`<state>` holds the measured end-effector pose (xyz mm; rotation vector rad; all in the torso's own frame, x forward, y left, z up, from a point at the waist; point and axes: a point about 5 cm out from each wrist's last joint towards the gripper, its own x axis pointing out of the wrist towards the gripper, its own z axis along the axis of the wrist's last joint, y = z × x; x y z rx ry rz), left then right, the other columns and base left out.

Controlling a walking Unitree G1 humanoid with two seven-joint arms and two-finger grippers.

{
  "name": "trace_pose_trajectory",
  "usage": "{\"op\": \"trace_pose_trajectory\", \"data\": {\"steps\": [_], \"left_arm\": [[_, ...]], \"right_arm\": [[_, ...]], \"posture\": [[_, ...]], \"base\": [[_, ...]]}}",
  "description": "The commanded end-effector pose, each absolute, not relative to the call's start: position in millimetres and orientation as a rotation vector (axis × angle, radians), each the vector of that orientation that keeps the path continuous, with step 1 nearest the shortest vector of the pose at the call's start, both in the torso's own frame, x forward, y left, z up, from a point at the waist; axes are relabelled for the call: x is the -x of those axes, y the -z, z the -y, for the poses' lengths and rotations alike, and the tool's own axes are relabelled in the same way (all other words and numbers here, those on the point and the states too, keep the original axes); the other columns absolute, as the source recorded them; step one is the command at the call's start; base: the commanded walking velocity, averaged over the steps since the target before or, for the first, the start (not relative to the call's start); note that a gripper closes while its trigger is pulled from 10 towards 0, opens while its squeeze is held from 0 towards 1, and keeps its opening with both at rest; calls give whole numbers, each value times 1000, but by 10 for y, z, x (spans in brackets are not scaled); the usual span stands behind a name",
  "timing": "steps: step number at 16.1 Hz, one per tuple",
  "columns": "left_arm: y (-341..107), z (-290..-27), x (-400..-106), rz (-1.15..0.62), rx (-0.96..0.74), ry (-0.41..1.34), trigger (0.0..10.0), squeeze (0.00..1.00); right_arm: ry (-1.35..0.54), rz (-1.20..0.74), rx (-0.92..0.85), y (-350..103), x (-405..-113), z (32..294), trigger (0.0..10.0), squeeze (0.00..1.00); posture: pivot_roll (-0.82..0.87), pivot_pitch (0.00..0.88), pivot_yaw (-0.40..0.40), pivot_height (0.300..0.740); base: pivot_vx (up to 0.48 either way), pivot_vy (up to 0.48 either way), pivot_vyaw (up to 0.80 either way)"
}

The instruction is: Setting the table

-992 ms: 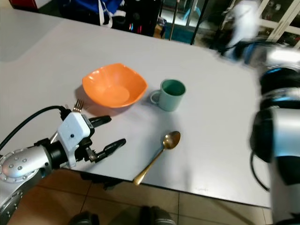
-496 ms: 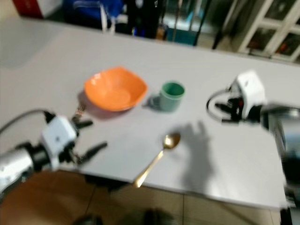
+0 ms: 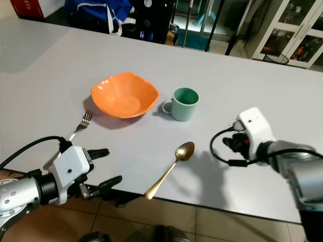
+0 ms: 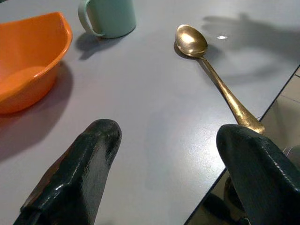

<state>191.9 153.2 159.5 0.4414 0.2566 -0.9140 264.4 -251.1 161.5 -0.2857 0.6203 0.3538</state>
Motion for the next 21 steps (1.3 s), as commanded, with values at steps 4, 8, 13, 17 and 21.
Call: {"op": "trace_pose_trajectory", "data": {"steps": [4,8,13,17,21], "left_arm": [[-1623,-1502,-1862,-255,-474,926,10000,0],[-1674,-1506,-1838,-249,-474,913,10000,0],[-1686,-1486,-1817,-249,-466,916,10000,0],[-1701,-1476,-1821,-245,-462,914,10000,0],[-1714,-1464,-1833,-238,-460,909,10000,0]], "right_arm": [[-362,-612,378,-1338,-2696,2308,0,0],[-417,-603,356,-1276,-2715,2090,0,0],[-448,-559,297,-1334,-2838,1909,0,0],[-477,-537,213,-1386,-2915,1732,0,0],[-474,-489,180,-1468,-3016,1662,314,0]], "posture": [[-53,160,-101,740],[-43,178,-113,740],[-44,185,-112,740],[-45,189,-113,740],[-40,189,-118,740]], "base": [[0,0,0],[0,0,0],[0,0,0],[0,0,0],[0,0,0]]}}
